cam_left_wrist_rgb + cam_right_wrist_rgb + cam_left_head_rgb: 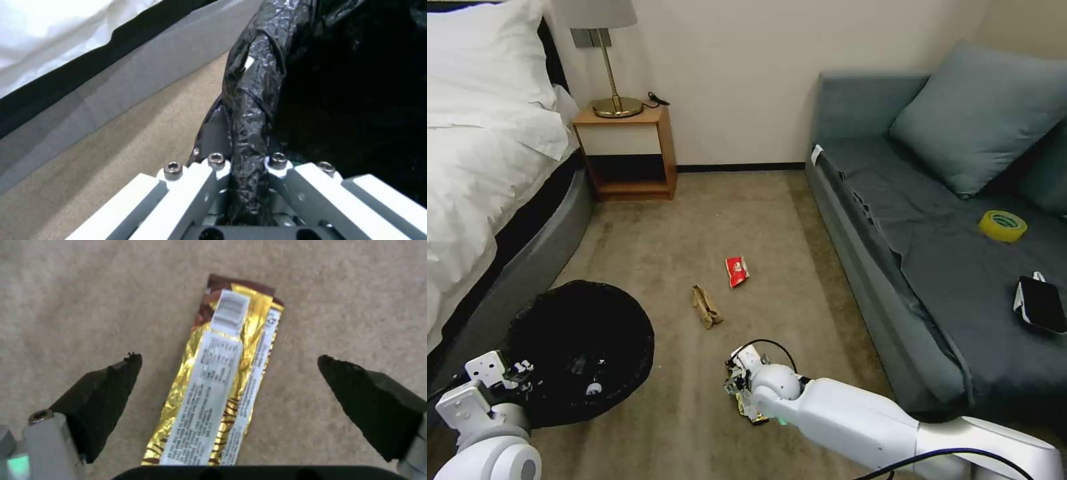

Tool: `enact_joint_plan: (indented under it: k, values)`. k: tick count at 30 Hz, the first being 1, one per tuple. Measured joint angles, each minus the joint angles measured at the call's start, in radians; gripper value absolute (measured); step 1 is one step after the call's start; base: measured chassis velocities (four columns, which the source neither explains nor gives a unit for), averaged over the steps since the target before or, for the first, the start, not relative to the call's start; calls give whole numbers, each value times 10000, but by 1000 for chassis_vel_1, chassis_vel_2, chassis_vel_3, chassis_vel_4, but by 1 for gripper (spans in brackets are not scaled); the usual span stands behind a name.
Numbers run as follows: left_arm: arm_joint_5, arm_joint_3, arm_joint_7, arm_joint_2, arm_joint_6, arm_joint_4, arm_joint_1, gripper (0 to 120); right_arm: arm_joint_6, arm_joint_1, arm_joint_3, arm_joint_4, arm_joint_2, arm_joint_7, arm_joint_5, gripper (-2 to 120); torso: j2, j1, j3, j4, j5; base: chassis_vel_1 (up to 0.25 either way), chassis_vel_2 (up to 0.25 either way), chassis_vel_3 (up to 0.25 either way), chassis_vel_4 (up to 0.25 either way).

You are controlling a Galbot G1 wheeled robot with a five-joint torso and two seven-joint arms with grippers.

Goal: Pick up the trash bin, then pick up the garbage on the floor and place it into the trash bin.

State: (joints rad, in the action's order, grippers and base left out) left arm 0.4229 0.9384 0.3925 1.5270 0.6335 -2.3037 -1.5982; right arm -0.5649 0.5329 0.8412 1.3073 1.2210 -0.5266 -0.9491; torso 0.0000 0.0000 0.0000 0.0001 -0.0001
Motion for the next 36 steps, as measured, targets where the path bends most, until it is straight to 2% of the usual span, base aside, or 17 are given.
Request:
enact_joint_plan:
  k: [21, 36]
  values:
    - [-28, 56, 5, 49, -12, -152, -110, 2, 671, 347, 39, -1313, 293, 407, 833, 100, 0, 0, 0, -1, 1, 0, 0, 0, 0]
    - [-59, 46, 20, 62, 7, -150, -121, 2, 747, 524, -69, -1127, 264, 414, 887, 100, 0, 0, 0, -1, 1, 0, 0, 0, 0]
